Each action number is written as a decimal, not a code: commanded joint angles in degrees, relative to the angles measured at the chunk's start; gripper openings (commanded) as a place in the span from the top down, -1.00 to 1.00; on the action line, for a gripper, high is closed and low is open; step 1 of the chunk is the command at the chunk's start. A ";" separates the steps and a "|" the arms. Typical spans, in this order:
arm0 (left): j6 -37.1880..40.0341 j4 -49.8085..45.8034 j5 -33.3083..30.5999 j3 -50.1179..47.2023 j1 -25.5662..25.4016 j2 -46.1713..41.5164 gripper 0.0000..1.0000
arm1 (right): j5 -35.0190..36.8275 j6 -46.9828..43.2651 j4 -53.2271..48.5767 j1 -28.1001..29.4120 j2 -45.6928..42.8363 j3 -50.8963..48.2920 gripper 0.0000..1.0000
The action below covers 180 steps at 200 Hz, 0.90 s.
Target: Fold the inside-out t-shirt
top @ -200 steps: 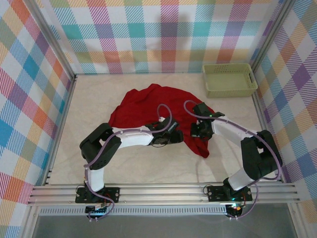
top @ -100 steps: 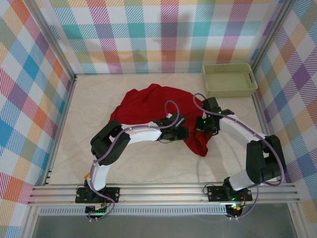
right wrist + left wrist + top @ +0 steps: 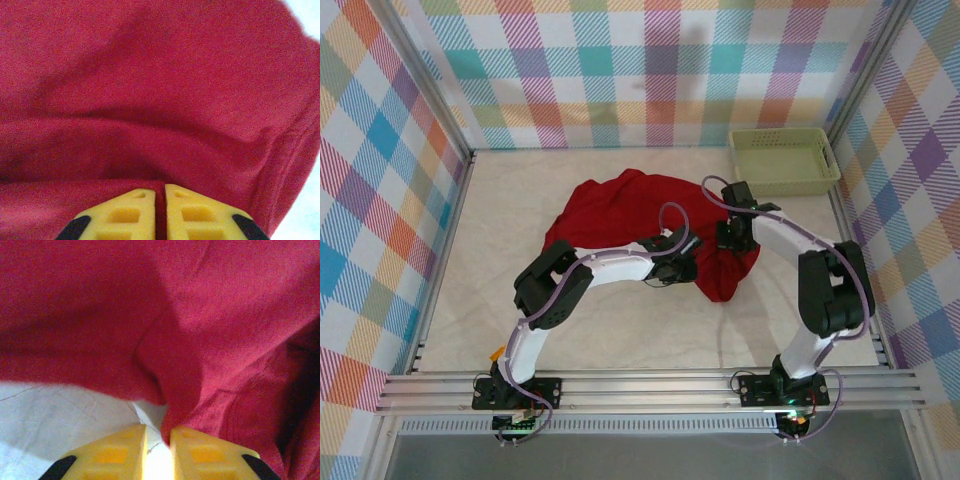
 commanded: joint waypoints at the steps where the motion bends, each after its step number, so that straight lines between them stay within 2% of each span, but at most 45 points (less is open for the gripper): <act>1: 0.47 -1.76 1.31 -0.15 -0.69 1.07 0.69 | 6.55 -2.54 -2.48 -0.32 1.95 3.10 0.48; 20: 0.48 -1.71 1.23 -1.00 -0.69 0.16 0.75 | 4.94 -2.55 -2.19 -0.25 -1.06 0.71 0.07; 36: 0.74 0.74 0.99 -1.24 -0.64 -0.41 0.77 | 3.11 -1.57 -3.66 -0.14 -5.12 -1.42 -0.04; 75: 1.04 2.65 -0.54 -4.08 -0.64 -3.39 0.78 | -8.37 -0.94 -3.74 3.63 -17.46 -8.86 0.08; 110: 1.21 4.53 -1.95 -7.85 0.14 -6.55 0.71 | -19.25 4.75 0.72 4.16 -17.78 -14.21 0.13; 148: 1.14 5.22 -2.21 -10.11 1.23 -8.30 0.65 | -16.21 10.97 6.05 4.17 -12.47 -15.24 0.21; 180: 1.09 5.67 -2.41 -11.50 1.95 -9.21 0.61 | -12.87 11.94 8.36 3.65 -9.18 -13.90 0.26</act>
